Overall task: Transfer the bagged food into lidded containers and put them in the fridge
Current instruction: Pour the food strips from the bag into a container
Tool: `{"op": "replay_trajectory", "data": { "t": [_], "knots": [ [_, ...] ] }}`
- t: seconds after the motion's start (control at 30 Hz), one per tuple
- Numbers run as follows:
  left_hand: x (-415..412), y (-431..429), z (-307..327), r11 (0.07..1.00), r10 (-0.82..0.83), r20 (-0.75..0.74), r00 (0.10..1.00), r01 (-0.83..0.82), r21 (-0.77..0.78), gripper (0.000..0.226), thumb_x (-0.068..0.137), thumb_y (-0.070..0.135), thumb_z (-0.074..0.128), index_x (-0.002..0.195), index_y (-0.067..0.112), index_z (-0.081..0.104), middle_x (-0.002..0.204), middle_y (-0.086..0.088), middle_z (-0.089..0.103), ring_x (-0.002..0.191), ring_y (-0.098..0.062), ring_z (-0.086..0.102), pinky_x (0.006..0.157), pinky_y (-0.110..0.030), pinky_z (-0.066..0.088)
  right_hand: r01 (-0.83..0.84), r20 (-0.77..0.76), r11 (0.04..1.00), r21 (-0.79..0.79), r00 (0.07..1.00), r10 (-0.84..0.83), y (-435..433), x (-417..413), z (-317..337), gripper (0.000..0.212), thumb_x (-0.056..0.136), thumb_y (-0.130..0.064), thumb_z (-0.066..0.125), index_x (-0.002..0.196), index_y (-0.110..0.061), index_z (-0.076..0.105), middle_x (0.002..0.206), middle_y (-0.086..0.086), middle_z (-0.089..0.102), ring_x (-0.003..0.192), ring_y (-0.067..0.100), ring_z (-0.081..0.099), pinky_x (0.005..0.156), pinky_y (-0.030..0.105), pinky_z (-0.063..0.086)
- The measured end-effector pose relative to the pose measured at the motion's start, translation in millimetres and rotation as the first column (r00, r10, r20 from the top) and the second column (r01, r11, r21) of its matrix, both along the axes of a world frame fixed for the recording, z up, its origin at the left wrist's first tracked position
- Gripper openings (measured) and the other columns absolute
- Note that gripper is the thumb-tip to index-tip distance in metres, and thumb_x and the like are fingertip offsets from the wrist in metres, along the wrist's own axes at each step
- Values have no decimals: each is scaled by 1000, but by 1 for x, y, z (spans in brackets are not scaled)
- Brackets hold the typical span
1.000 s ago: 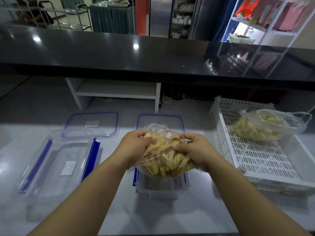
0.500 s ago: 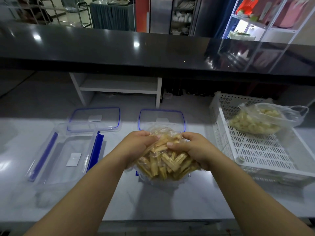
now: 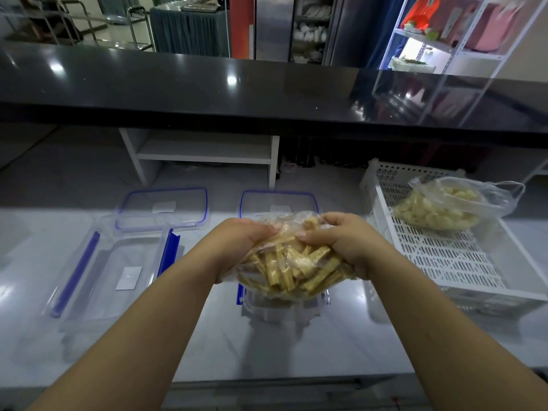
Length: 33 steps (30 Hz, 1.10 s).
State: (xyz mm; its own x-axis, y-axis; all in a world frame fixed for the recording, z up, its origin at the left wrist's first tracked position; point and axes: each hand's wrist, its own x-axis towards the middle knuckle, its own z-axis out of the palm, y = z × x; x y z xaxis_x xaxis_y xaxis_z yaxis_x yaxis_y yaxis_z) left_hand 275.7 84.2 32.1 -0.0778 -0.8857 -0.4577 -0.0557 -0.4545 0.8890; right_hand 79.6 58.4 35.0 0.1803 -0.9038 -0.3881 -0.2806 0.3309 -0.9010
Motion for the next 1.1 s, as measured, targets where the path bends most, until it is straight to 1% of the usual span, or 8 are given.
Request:
{"op": "replay_trajectory", "data": {
  "t": [0.1,0.17,0.33,0.53,0.7,0.87,1.0,1.1],
  "knots": [
    [-3,-9,-3,1000,14,34,999,-14,-8,28,84,20,68,100,-2,65,83,-18,70,70,-32,68,77,-44,57,24,-3,1000,-2,1000,-24,-9,3,-4,26,72,-11,80,94,-10,69,86,16,74,74,33,73,67,41,60],
    [-5,-12,-8,1000,30,65,997,-30,6,25,83,20,69,98,1,66,88,-19,71,75,-34,69,81,-49,57,38,-9,999,12,999,-38,-13,5,-11,26,72,-11,80,95,-11,69,87,14,74,75,32,73,68,41,60],
    [-9,-21,-17,996,89,89,992,-89,-4,23,82,18,71,101,6,66,90,-16,72,72,-32,71,67,-39,57,71,17,997,9,997,-71,-22,9,-24,31,71,-8,80,99,-11,67,88,16,73,75,32,72,71,44,60],
    [-8,-33,-14,989,130,92,987,-123,-82,22,82,24,70,100,13,64,94,-13,71,81,-33,71,81,-49,57,72,10,994,-87,997,-71,-38,9,-20,41,72,-14,81,109,-14,64,97,11,71,81,27,71,71,37,60],
    [-11,-35,-20,983,177,172,969,-164,-86,50,84,34,67,127,16,47,113,-10,61,87,-25,65,63,-34,54,72,-15,993,-91,997,-73,-42,15,-31,38,75,-18,79,110,-15,65,105,9,69,85,25,70,77,40,60],
    [-12,-26,-27,993,102,185,977,-91,-70,34,88,37,61,113,16,54,107,-6,64,93,-24,65,81,-41,55,64,-11,997,-40,998,-65,-32,14,-37,26,80,-17,74,105,-19,65,95,9,72,84,25,72,80,44,59],
    [-16,-16,-30,995,38,226,973,-16,-99,27,86,33,64,108,17,61,102,-3,68,89,-18,66,71,-30,53,21,-71,999,-30,997,-23,-22,10,-39,12,84,-18,71,94,-21,66,88,8,72,78,24,72,73,39,60],
    [-16,-8,-33,996,22,234,972,-3,-84,24,83,30,69,104,18,63,98,-4,71,88,-23,69,81,-40,57,-29,-93,1000,10,995,30,-13,7,-39,12,85,-16,70,96,-19,68,83,6,72,72,20,71,64,31,57]
  ]
}}
